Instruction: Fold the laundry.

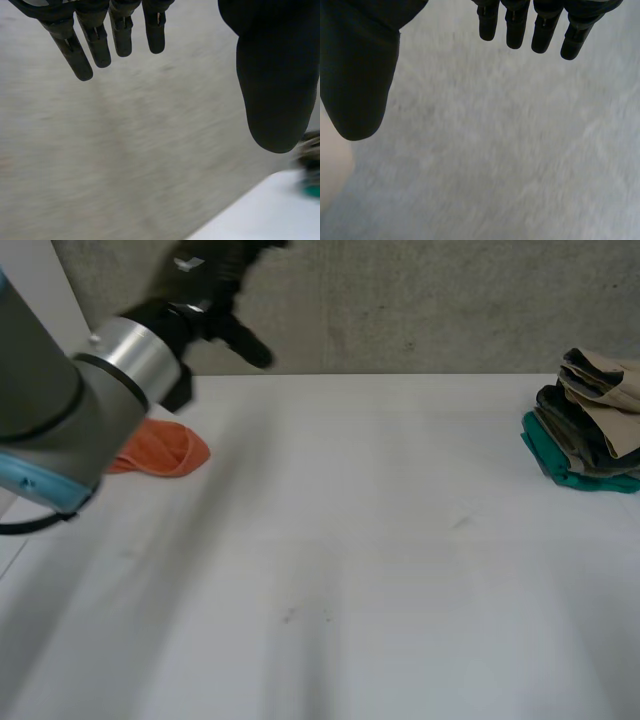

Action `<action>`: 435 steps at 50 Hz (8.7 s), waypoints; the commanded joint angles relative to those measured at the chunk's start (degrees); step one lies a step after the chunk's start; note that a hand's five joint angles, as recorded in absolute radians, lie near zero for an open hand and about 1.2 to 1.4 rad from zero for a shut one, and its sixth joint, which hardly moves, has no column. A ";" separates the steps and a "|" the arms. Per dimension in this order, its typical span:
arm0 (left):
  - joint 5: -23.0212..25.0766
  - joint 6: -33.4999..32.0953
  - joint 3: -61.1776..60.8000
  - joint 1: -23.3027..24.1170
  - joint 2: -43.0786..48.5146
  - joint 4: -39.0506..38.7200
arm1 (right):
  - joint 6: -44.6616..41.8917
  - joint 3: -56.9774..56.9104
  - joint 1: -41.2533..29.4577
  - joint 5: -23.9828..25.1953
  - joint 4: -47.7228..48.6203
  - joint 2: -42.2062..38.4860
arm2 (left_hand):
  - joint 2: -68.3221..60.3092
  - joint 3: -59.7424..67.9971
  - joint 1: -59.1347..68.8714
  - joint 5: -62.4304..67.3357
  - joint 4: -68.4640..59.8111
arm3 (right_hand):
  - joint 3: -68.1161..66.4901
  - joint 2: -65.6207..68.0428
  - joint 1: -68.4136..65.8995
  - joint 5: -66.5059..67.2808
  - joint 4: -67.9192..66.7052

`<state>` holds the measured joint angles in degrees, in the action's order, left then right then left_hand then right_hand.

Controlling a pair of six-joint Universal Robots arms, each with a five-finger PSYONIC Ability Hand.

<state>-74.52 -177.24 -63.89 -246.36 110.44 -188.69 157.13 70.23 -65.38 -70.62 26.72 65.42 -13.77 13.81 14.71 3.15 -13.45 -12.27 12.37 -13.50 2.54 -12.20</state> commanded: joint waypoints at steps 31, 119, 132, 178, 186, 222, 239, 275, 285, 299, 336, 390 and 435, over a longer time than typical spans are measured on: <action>8.25 -32.99 20.30 -28.21 45.21 -12.14 | -15.89 44.20 -35.61 4.44 -0.17 15.18 | -8.20 8.17 7.26 8.82 -8.52 | 2.27 -2.37 3.50 -2.54 2.20; -12.67 -31.14 -28.57 3.60 -24.74 -5.98 | -2.87 13.97 -44.83 -3.64 -14.67 21.84 | -66.23 66.19 65.29 66.85 -66.55 | -67.73 67.63 -66.50 67.46 -67.80; -12.85 -32.20 -30.50 3.87 -13.51 -8.36 | -7.27 8.34 -45.36 -6.72 -35.49 15.29 | -66.23 66.19 65.29 66.85 -66.55 | -67.73 67.63 -66.50 67.46 -67.80; -13.20 -31.41 -37.18 2.11 -3.74 -9.06 | 1.68 10.61 -28.49 3.56 -51.34 0.49 | -66.23 66.19 65.29 66.85 -66.55 | -14.80 14.70 -13.57 14.54 -14.88; -13.20 -31.32 -37.18 1.76 -4.10 -9.06 | 2.22 31.26 -22.07 5.41 -40.00 12.36 | -66.23 66.19 65.29 66.85 -66.55 | -14.97 14.87 -13.74 14.71 -15.05; -13.20 -31.14 -37.45 -0.35 -12.79 -8.89 | -4.19 35.16 -27.25 1.89 -18.25 18.75 | -66.23 66.19 65.29 66.85 -66.55 | -67.73 67.63 -66.50 67.46 -67.80; -12.49 -31.50 -25.32 -0.97 -32.05 -2.48 | -12.10 -2.12 -21.54 3.04 -53.69 31.63 | -66.23 66.19 65.29 66.85 -66.55 | -67.73 67.63 -66.50 67.46 -67.80; -13.73 -39.23 -9.02 -0.97 -0.49 -35.43 | -4.90 -7.48 -37.10 -12.52 -4.29 0.15 | -66.23 66.19 65.29 66.85 -66.55 | -67.73 67.63 -66.50 67.46 -67.80; -13.99 -38.79 -27.50 -1.32 0.82 -34.90 | -5.16 0.68 -38.59 -9.53 -12.21 -6.61 | -66.23 66.19 65.29 66.85 -66.55 | -67.73 67.63 -66.50 67.46 -67.80; -13.55 -38.62 -42.54 0.27 3.37 -28.58 | -9.21 17.91 -37.80 -8.04 -21.00 -6.09 | -66.23 66.19 65.29 66.85 -66.55 | -67.73 67.63 -66.50 67.46 -67.80; -1.68 -15.94 -35.60 -14.94 -0.12 -12.23 | -8.94 23.72 -29.45 -6.54 -23.01 7.14 | -66.23 66.19 65.29 66.85 -66.55 | -67.73 67.63 -66.50 67.46 -67.80; -7.31 -38.18 -15.53 -5.89 -2.16 -38.68 | -19.14 -3.88 -38.07 -20.87 4.05 4.63 | -66.23 66.19 65.29 66.85 -66.55 | -67.73 67.63 -66.50 67.46 -67.80; 0.42 -37.91 -38.75 -20.92 7.10 -22.10 | -12.46 22.75 -31.91 -12.34 -15.37 -2.40 | -66.23 66.19 65.29 66.85 -66.55 | -67.73 67.63 -66.50 67.46 -67.80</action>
<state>-74.79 -215.34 -100.39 -267.19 122.96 -216.48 145.46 92.73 -97.33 -83.14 15.33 62.65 -68.52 68.32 66.84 55.99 -68.63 -68.47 67.79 -64.19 58.50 -68.80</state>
